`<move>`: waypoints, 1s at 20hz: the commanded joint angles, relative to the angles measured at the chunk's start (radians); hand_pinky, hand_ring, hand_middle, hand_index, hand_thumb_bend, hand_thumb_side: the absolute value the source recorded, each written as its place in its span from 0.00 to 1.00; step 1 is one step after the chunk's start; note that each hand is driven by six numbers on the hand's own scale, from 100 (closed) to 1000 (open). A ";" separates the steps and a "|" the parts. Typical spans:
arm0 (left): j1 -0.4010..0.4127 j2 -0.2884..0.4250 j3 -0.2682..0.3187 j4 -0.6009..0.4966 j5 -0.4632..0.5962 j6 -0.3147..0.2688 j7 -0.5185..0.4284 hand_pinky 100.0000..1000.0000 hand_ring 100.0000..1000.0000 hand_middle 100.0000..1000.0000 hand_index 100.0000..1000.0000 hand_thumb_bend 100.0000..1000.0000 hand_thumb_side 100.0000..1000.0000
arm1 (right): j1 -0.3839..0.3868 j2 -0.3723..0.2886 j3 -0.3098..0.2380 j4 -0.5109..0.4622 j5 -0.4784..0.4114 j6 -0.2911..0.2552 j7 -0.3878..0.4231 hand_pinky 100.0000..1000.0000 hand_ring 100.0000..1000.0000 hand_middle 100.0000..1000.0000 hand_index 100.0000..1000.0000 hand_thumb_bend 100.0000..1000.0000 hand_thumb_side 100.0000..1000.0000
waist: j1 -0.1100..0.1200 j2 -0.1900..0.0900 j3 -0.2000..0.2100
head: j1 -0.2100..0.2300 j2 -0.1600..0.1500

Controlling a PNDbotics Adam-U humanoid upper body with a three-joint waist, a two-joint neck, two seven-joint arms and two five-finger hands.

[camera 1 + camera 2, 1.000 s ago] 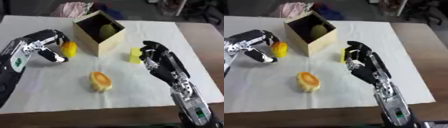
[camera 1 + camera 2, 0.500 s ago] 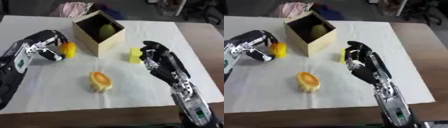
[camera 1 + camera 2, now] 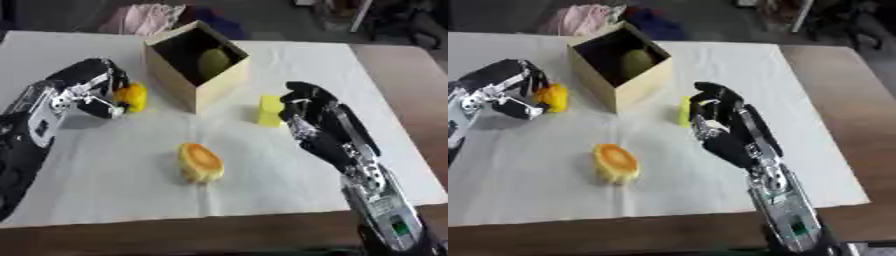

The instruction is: Pick up objects on the table and place them in the box.

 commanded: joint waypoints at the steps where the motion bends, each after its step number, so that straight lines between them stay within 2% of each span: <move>1: -0.036 0.048 0.005 -0.071 0.062 -0.001 -0.024 0.53 0.30 0.34 0.46 0.11 0.00 | -0.006 -0.007 -0.005 -0.010 -0.002 0.000 -0.001 0.61 0.56 0.62 0.80 0.00 0.28 | -0.001 -0.012 -0.001 | -0.004 0.003; 6: -0.086 0.061 0.008 -0.134 0.146 0.023 -0.039 0.54 0.31 0.35 0.47 0.09 0.00 | -0.005 -0.007 -0.002 -0.009 -0.002 0.000 0.002 0.61 0.56 0.62 0.80 0.00 0.27 | -0.001 -0.015 -0.006 | 0.001 0.007; 11: -0.146 -0.001 0.010 -0.097 0.158 0.035 0.004 0.58 0.35 0.38 0.49 0.04 0.00 | -0.006 -0.004 0.005 -0.009 -0.005 0.000 0.009 0.61 0.56 0.62 0.80 0.00 0.28 | -0.004 -0.017 -0.015 | 0.014 0.011; 14: -0.166 -0.057 -0.001 -0.061 0.132 0.025 0.016 0.60 0.40 0.42 0.55 0.04 0.00 | -0.007 0.000 0.012 -0.009 -0.008 0.000 0.015 0.61 0.56 0.62 0.80 0.00 0.28 | -0.007 -0.018 -0.026 | 0.026 0.013; 18: -0.171 -0.124 0.008 0.014 0.038 0.021 0.049 0.63 0.44 0.46 0.58 0.05 0.00 | -0.010 0.006 0.021 -0.009 -0.012 0.001 0.025 0.61 0.56 0.62 0.80 0.00 0.28 | -0.012 -0.020 -0.046 | 0.041 0.010; 20: -0.167 -0.148 0.027 0.061 0.000 0.032 0.079 0.66 0.49 0.52 0.65 0.11 0.00 | -0.010 0.008 0.022 -0.009 -0.013 0.001 0.028 0.61 0.56 0.62 0.80 0.00 0.28 | -0.013 -0.019 -0.054 | 0.045 0.007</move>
